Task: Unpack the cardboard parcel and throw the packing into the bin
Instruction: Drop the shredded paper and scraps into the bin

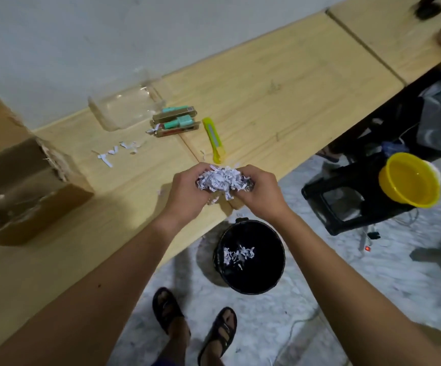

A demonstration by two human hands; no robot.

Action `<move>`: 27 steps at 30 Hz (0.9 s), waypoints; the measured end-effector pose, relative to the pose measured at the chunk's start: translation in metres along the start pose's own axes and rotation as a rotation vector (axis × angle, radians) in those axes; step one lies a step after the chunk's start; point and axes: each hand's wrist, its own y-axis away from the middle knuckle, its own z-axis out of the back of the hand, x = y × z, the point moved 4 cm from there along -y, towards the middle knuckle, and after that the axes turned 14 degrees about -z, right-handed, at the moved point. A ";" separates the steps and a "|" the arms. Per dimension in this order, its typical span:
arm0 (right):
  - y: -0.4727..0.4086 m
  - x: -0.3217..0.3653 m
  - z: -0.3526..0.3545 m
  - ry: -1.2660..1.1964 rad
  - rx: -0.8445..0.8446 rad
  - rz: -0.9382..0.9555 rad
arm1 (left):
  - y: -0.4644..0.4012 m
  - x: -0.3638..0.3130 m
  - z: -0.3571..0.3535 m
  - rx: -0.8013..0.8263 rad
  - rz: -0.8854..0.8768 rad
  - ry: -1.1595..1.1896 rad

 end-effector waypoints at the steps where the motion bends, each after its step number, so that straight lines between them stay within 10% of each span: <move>1: 0.006 -0.012 0.010 0.005 -0.016 -0.016 | 0.000 -0.005 -0.016 0.023 0.003 0.008; 27: 0.137 -0.227 0.052 0.066 -0.060 -0.365 | 0.089 0.023 -0.221 0.536 -0.049 -0.188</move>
